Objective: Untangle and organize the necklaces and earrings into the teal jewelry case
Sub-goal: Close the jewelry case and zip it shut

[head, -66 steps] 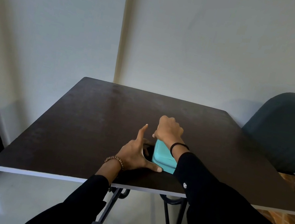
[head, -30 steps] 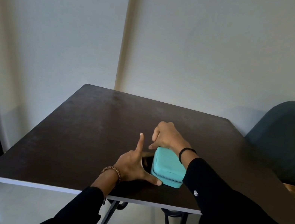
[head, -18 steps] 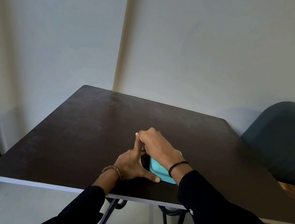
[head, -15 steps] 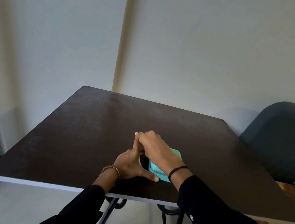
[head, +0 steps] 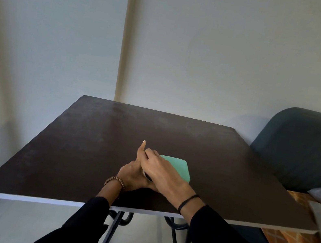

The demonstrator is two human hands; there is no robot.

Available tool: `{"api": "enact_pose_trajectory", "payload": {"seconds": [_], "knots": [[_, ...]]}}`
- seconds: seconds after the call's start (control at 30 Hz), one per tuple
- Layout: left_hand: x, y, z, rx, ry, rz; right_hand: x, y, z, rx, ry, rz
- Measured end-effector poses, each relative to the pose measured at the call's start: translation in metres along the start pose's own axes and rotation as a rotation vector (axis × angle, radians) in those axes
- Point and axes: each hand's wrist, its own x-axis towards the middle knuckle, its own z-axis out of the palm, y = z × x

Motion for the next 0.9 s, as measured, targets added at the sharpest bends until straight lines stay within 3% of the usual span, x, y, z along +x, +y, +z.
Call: {"api": "enact_pose_trajectory", "payload": {"seconds": [0.13,0.27,0.63,0.9], "knots": [[-0.008,0.007,-0.003,0.076,0.004,0.029,-0.014,-0.006,0.01,-0.101,0.077,0.022],[-0.016,0.014,-0.009,0.15,-0.008,0.064,-0.032,-0.013,0.013,-0.356,0.176,-0.115],[-0.015,0.011,-0.008,-0.006,-0.021,0.135,-0.046,0.002,0.007,-0.63,0.082,-0.271],[-0.009,0.006,-0.004,0.05,0.015,0.127,-0.042,-0.014,0.007,-0.646,0.028,-0.167]]}}
